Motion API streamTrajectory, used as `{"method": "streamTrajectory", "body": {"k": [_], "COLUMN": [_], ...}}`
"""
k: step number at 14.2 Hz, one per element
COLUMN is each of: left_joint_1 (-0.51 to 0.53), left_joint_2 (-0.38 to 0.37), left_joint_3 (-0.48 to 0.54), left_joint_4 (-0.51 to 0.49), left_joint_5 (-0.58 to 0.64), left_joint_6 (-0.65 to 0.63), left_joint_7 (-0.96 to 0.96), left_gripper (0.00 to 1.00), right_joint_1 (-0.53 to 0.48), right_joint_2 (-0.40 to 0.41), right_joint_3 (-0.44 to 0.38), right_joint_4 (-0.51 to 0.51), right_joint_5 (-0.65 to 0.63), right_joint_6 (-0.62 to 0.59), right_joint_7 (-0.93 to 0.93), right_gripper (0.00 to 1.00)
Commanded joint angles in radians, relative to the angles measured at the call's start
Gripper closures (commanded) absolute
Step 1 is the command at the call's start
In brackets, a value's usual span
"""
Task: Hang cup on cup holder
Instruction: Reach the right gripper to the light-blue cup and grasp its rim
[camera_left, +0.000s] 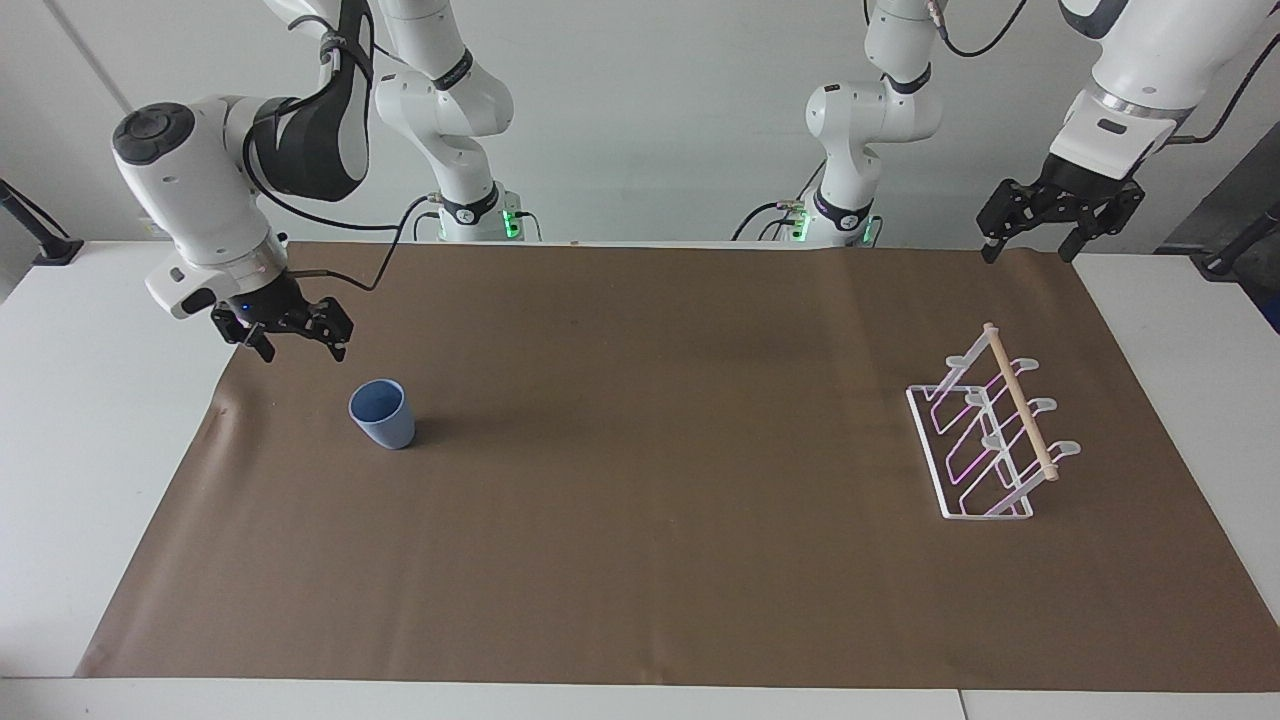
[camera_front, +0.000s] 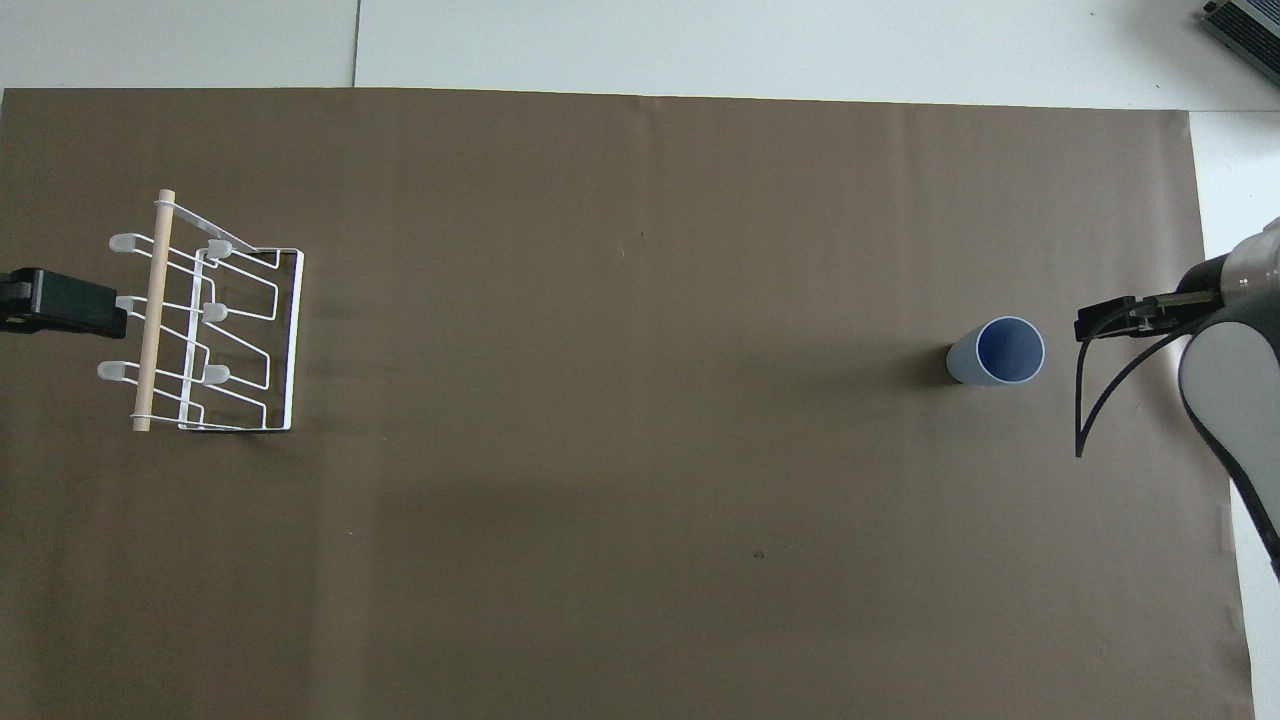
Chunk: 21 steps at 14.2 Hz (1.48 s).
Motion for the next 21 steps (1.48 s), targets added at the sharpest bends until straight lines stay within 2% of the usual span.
{"method": "streamTrajectory", "body": {"k": [1,7,12,15,19,20,21], "left_joint_1": [0.003,0.003,0.003,0.003,0.003,0.003,0.003], "left_joint_2": [-0.022,-0.022,-0.022,-0.022,-0.022,-0.022,-0.022], "left_joint_3": [0.002,0.002,0.002,0.002,0.002,0.002,0.002], "left_joint_4": [-0.024,-0.024,-0.022,-0.024,-0.024,-0.024,-0.024], "left_joint_5": [-0.008,-0.008,-0.008,-0.008,-0.008,-0.008,-0.008], "left_joint_6": [-0.007,-0.007,-0.007,-0.007,-0.007,-0.007,-0.007], "left_joint_7": [0.005,0.005,0.005,0.005,0.005,0.005,0.005], "left_gripper": [0.00,0.00,0.00,0.00,0.00,0.00,0.00], "right_joint_1": [-0.017,-0.001,-0.001,-0.001,-0.005,-0.011,-0.009], "right_joint_2": [-0.001,0.016,0.047,0.055,0.065,0.065,0.065], "right_joint_3": [0.006,0.008,0.009,0.009,0.009,0.009,0.009], "right_joint_4": [-0.072,-0.202,-0.205,-0.205,-0.204,-0.204,-0.204], "right_joint_5": [0.019,0.021,0.021,0.097,0.100,0.100,0.102], "right_joint_6": [0.076,0.278,0.308,0.309,0.331,0.331,0.331], "right_joint_7": [-0.043,-0.026,-0.025,-0.034,-0.078,-0.091,-0.091], "right_gripper": [0.00,0.00,0.00,0.00,0.00,0.05,0.15]}}
